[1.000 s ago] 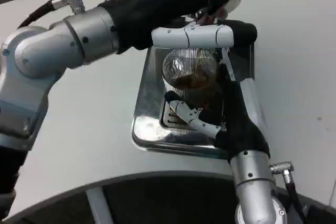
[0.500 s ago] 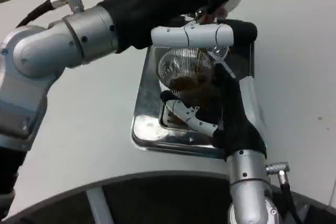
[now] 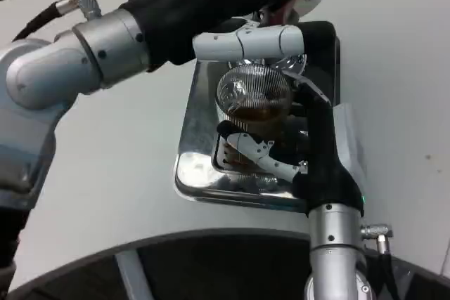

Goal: Grasp the cup under the faucet to collect the drink, then remove the cup.

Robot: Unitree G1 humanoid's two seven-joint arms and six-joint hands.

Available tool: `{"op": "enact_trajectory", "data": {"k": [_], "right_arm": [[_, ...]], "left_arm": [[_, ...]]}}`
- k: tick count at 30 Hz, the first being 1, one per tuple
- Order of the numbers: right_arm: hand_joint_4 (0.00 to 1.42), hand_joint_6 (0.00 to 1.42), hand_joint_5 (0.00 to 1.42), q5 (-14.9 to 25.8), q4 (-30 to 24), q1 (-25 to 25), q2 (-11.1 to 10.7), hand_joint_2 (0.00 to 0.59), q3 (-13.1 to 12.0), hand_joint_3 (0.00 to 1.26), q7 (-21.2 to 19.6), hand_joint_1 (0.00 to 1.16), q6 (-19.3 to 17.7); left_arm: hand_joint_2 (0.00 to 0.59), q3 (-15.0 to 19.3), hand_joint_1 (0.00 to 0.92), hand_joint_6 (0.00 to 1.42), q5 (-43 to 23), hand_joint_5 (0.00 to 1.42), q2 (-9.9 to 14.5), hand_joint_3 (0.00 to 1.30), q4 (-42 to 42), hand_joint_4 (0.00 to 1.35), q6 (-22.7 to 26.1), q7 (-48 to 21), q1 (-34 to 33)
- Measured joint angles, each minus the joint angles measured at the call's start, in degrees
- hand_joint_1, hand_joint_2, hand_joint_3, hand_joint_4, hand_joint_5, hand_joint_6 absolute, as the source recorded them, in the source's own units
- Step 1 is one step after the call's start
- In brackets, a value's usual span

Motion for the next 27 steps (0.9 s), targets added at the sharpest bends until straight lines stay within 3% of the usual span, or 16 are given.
{"op": "enact_trajectory", "data": {"k": [8,27], "right_arm": [[0.55,0.61,0.6,-0.01,-0.97,0.36,-0.13,0.24,-0.01,0.51,-1.25,0.81,-1.71],[0.58,0.69,0.65,-0.68,-3.72,2.33,-0.72,0.243,-0.35,0.54,-1.5,0.81,-2.15]], "left_arm": [[0.085,3.41,0.0,0.19,-2.28,0.13,-1.32,0.1,-0.91,0.04,-0.14,2.0,0.74],[0.088,7.81,0.0,0.25,-5.45,0.18,-2.33,0.13,-6.29,0.11,1.95,3.46,0.73]]}}
